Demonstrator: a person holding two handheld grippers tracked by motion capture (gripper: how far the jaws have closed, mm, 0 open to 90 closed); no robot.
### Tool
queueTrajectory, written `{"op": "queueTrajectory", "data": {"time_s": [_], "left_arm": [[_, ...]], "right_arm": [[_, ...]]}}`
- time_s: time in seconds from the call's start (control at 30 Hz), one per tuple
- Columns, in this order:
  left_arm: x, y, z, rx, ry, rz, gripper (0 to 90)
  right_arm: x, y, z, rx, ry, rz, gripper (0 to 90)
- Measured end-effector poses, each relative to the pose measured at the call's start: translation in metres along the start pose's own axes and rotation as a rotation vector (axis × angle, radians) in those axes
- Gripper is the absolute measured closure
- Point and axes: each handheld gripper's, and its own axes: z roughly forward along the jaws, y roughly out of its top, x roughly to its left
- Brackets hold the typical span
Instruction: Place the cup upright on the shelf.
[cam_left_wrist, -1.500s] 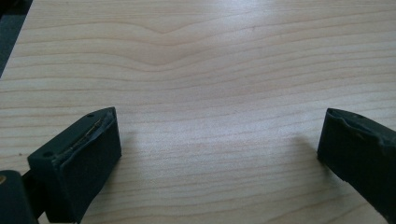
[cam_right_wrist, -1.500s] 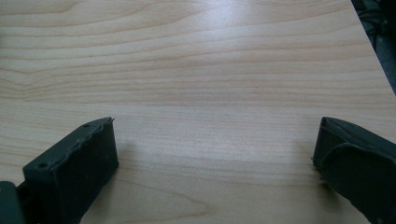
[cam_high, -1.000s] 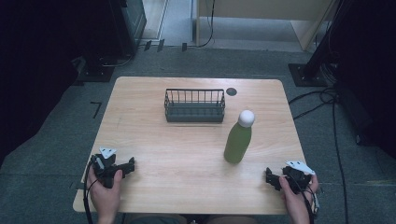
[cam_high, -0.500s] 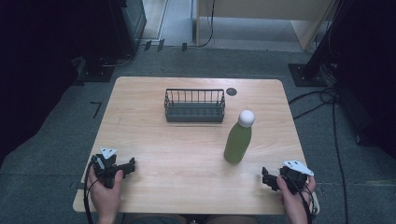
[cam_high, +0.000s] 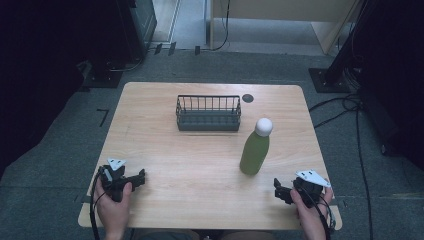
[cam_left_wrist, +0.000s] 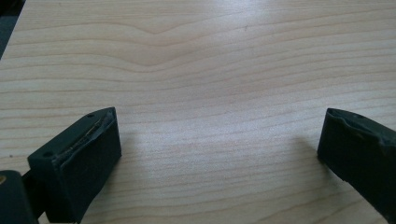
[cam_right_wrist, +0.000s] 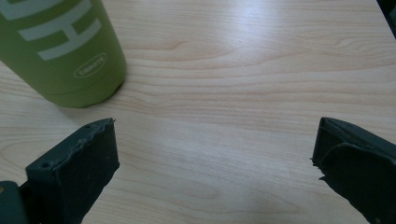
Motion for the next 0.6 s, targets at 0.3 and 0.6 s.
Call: {"op": "queueTrajectory", "data": {"time_s": [0.3,0.6], "left_arm": [[0.000,0.000,0.000,0.000,-0.001,0.002,0.0],[0.000,0.000,0.000,0.001,-0.002,0.004,0.0]], "right_arm": [[0.017,0.006,-0.002,-0.013,0.042,-0.035,0.0],[0.036,0.014,0.000,-0.025,0.089,-0.064,0.0]]}}
